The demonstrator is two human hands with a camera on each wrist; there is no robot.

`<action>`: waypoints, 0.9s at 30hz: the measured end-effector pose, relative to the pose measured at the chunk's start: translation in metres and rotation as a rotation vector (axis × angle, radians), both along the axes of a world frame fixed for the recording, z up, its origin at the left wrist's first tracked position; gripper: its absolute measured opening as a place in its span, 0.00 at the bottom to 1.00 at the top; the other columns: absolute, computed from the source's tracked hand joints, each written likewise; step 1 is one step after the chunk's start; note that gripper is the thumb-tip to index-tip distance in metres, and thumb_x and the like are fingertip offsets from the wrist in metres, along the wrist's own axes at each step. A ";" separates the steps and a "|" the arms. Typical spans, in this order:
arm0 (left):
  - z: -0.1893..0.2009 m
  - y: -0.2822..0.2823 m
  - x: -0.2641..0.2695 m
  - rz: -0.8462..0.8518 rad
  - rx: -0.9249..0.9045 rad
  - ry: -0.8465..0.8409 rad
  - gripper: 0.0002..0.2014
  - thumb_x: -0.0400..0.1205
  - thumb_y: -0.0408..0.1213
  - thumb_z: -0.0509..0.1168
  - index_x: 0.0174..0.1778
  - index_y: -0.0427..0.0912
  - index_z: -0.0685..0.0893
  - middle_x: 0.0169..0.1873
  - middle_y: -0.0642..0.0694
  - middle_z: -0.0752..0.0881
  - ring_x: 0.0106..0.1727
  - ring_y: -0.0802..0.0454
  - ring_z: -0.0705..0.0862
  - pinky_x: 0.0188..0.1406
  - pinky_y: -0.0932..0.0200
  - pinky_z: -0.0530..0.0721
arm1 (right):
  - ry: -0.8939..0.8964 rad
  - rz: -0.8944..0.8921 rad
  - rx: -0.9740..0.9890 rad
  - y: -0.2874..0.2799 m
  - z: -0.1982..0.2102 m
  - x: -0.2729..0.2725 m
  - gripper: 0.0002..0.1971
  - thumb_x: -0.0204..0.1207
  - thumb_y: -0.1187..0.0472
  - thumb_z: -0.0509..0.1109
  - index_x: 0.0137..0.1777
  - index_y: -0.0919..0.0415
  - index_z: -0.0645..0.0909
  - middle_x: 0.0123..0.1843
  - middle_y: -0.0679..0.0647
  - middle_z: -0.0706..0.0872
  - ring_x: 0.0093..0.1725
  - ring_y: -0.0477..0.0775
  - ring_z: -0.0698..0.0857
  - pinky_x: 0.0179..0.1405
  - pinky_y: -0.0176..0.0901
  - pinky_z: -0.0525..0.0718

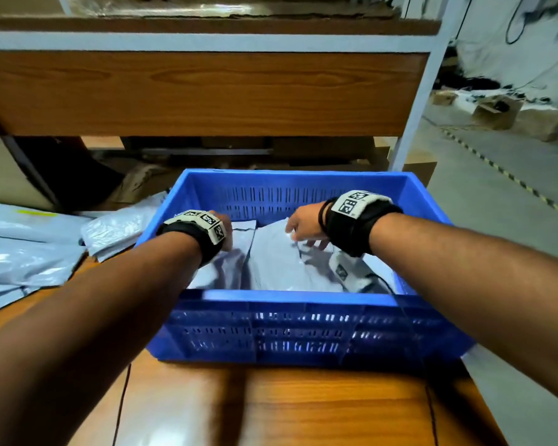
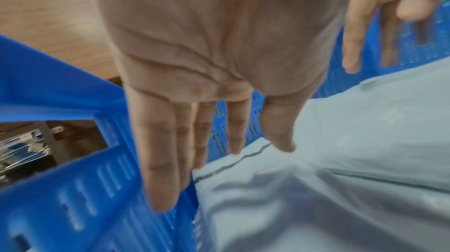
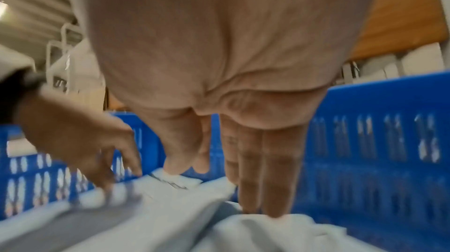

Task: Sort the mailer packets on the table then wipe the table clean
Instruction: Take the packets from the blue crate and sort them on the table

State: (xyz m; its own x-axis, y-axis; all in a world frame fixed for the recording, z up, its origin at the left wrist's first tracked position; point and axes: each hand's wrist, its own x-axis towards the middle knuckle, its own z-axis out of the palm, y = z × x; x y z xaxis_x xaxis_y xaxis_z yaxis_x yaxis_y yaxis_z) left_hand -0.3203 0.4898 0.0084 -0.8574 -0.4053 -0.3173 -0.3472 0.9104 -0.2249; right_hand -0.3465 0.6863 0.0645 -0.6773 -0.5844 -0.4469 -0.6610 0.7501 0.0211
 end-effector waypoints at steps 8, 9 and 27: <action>-0.014 0.018 0.003 -0.151 0.079 -0.203 0.28 0.69 0.62 0.73 0.64 0.56 0.83 0.59 0.57 0.85 0.68 0.46 0.80 0.68 0.55 0.76 | -0.070 -0.019 0.135 0.032 -0.027 -0.016 0.45 0.69 0.40 0.76 0.83 0.48 0.60 0.82 0.52 0.65 0.79 0.59 0.67 0.76 0.53 0.66; -0.022 0.010 -0.004 -0.178 0.099 -0.245 0.22 0.63 0.60 0.77 0.52 0.62 0.87 0.47 0.63 0.87 0.59 0.48 0.85 0.62 0.56 0.80 | -0.073 -0.021 0.142 0.031 -0.031 -0.014 0.46 0.69 0.41 0.77 0.83 0.49 0.59 0.82 0.52 0.65 0.79 0.59 0.68 0.76 0.52 0.66; -0.055 -0.031 -0.029 -0.189 0.153 -0.316 0.45 0.32 0.56 0.77 0.51 0.55 0.87 0.47 0.56 0.90 0.51 0.50 0.88 0.57 0.54 0.86 | -0.035 0.148 0.056 -0.011 -0.041 -0.004 0.37 0.71 0.43 0.76 0.79 0.47 0.67 0.70 0.55 0.80 0.68 0.58 0.77 0.60 0.42 0.73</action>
